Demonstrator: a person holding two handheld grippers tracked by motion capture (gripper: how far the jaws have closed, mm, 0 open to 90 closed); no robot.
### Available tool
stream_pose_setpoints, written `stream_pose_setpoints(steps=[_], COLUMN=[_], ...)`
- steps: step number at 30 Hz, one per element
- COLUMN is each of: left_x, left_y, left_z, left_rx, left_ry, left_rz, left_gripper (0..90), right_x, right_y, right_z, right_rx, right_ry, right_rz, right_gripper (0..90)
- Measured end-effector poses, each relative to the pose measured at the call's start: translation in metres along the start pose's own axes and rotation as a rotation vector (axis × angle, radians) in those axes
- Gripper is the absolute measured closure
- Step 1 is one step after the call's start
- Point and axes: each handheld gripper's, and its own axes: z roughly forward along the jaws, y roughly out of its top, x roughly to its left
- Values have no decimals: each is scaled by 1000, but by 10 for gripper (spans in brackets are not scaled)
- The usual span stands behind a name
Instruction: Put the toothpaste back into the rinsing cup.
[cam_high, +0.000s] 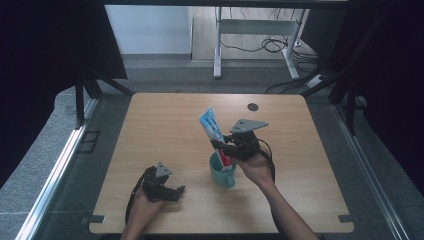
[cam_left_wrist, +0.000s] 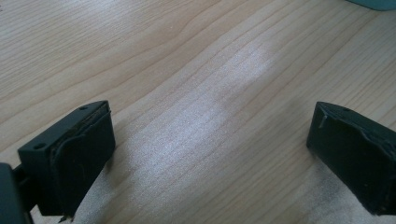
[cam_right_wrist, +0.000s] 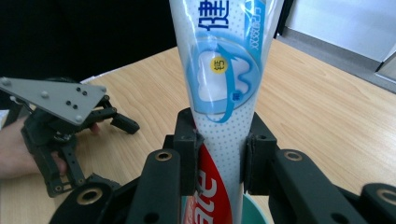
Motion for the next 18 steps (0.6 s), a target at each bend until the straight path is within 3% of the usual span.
stream_pose_setpoints(steps=[18], left_x=[0], left_y=[0], left_z=[0], left_rx=[0], left_ry=[1], left_rz=[1], left_gripper=[10], right_x=[1], right_y=[-28], right_z=[15], right_rx=[38], right_ry=[11], right_rz=[12], right_gripper=[708])
